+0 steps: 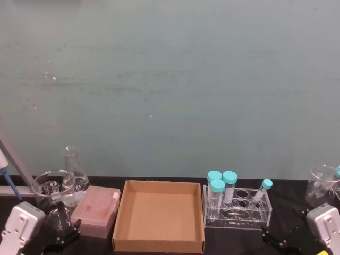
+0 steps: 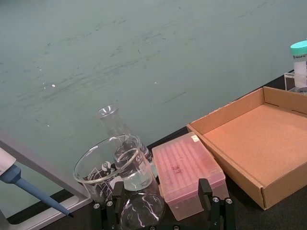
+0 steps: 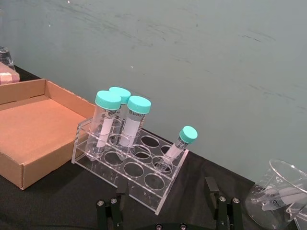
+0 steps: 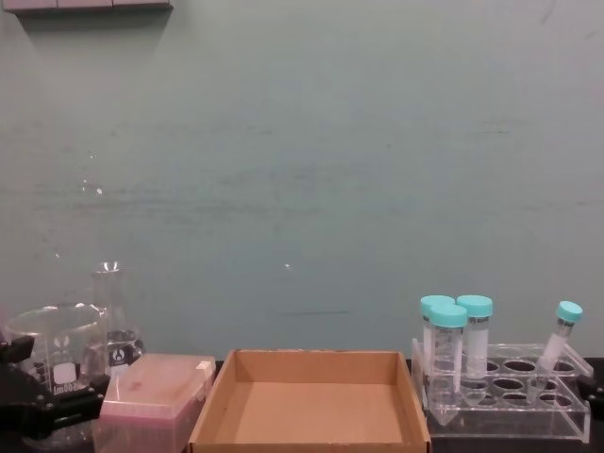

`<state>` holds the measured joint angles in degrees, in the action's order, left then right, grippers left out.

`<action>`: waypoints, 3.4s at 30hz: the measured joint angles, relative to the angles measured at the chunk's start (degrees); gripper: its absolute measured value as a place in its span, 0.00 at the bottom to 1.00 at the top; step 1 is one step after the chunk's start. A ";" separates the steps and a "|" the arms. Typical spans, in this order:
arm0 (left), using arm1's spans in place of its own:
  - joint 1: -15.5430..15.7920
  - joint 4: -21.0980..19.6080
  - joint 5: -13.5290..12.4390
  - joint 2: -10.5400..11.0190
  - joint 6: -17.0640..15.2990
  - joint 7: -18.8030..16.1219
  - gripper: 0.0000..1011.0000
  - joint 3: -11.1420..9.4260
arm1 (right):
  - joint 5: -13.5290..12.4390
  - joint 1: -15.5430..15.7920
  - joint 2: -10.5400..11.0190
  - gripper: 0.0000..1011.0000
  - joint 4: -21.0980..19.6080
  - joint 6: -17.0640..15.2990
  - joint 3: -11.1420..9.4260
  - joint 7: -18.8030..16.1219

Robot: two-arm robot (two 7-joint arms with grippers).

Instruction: Use the right hand to move the test tube from the test tube rack into the box.

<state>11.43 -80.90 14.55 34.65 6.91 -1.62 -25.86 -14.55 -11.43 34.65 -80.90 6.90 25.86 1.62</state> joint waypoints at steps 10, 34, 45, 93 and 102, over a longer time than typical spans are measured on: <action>0.00 0.00 0.00 0.00 0.00 0.00 0.99 0.00 | 0.00 0.00 0.00 0.99 0.00 0.00 0.00 0.00; 0.00 0.00 0.00 0.00 0.00 0.00 0.99 0.00 | -7.41 -4.53 -6.66 0.99 4.16 -2.89 -6.88 -4.40; 0.00 0.00 0.00 0.00 0.00 0.00 0.99 0.00 | -8.82 -10.64 -11.47 0.99 12.45 -6.10 -8.27 -6.01; 0.00 0.00 0.00 0.00 0.00 0.00 0.99 0.00 | -4.90 -15.95 -16.57 0.81 21.34 -5.04 -9.03 -10.71; 0.00 0.00 0.00 0.00 0.00 0.00 0.99 0.00 | -4.97 -15.95 -16.54 0.56 21.34 -5.01 -9.00 -10.68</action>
<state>11.43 -80.90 14.55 34.64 6.90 -1.62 -25.86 -19.52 -27.38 18.10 -59.56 1.89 16.86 -9.06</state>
